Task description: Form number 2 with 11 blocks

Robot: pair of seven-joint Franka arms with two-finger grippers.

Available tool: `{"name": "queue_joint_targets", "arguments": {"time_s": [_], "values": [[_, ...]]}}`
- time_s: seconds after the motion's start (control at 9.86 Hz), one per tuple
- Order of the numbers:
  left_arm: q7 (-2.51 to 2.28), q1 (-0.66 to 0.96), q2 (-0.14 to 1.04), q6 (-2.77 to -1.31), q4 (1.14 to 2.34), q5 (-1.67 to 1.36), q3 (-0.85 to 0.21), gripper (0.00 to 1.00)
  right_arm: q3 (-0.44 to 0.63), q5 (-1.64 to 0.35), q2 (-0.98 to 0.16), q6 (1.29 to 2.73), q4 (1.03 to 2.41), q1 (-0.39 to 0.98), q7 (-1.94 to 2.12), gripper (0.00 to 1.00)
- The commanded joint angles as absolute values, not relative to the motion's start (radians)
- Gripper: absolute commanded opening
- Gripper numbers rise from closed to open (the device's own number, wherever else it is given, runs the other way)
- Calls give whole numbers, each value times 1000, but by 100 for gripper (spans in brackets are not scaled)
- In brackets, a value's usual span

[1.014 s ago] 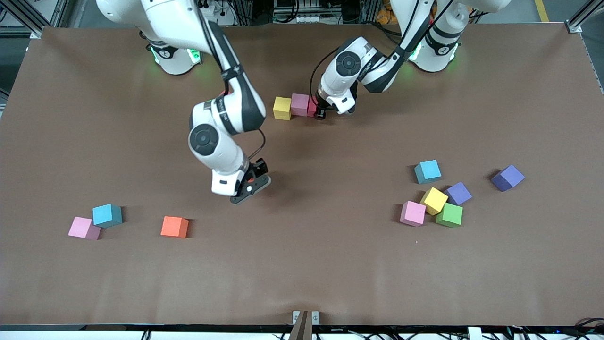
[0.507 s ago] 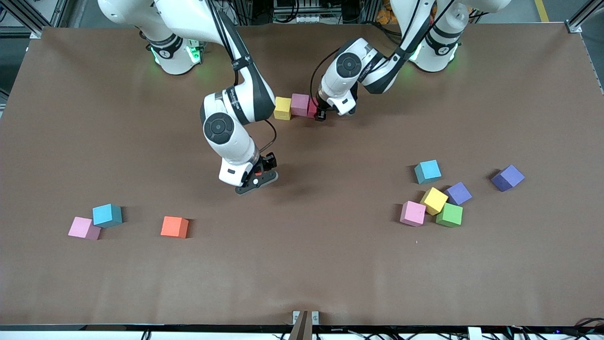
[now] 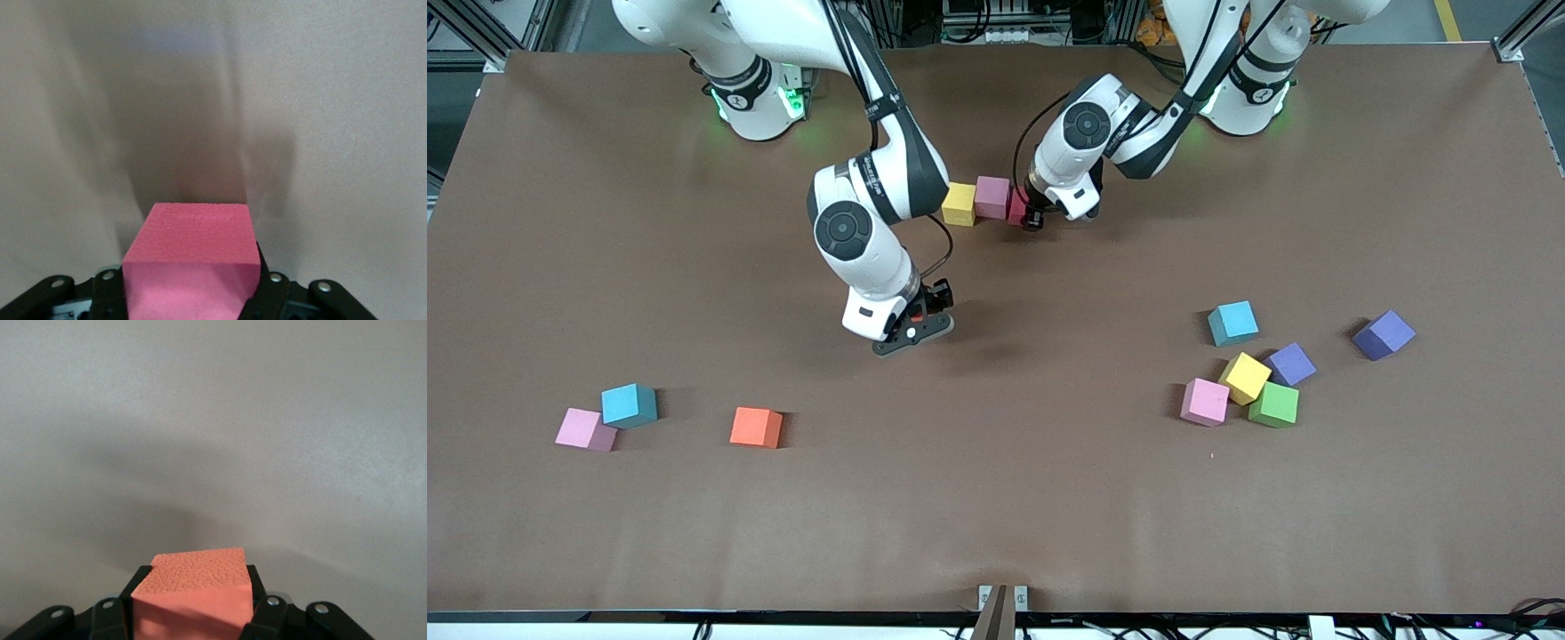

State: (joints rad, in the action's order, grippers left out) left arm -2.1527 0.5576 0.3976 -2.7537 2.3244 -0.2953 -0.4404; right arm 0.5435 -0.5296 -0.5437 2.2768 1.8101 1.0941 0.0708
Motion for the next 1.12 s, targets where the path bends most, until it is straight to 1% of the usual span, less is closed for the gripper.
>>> {"name": "queue_joint_targets", "arguments": {"time_s": [0.0, 0.3, 0.61, 0.81, 0.91, 1.01], "values": [[-2145, 572, 399, -2758, 2313, -290, -428, 0, 563, -540, -479, 2284, 1871, 1155, -3, 13], [-2146, 572, 399, -2758, 2313, -290, -428, 0, 629, -540, -462, 2286, 1901, 1254, -72, 12], [-2148, 581, 403, -2758, 2312, -291, -428, 0, 653, -541, -465, 2289, 1901, 1316, -197, 11], [-2148, 584, 410, -2760, 2310, -291, -428, 0, 658, -540, -471, 2315, 1898, 1333, -308, 10], [-2143, 586, 410, -2760, 2310, -290, -428, 8, 657, -541, -475, 2339, 1898, 1339, -345, 10], [-2116, 586, 410, -2760, 2312, -279, -428, 67, 655, -541, -479, 2370, 1896, 1345, -388, 10]]}}
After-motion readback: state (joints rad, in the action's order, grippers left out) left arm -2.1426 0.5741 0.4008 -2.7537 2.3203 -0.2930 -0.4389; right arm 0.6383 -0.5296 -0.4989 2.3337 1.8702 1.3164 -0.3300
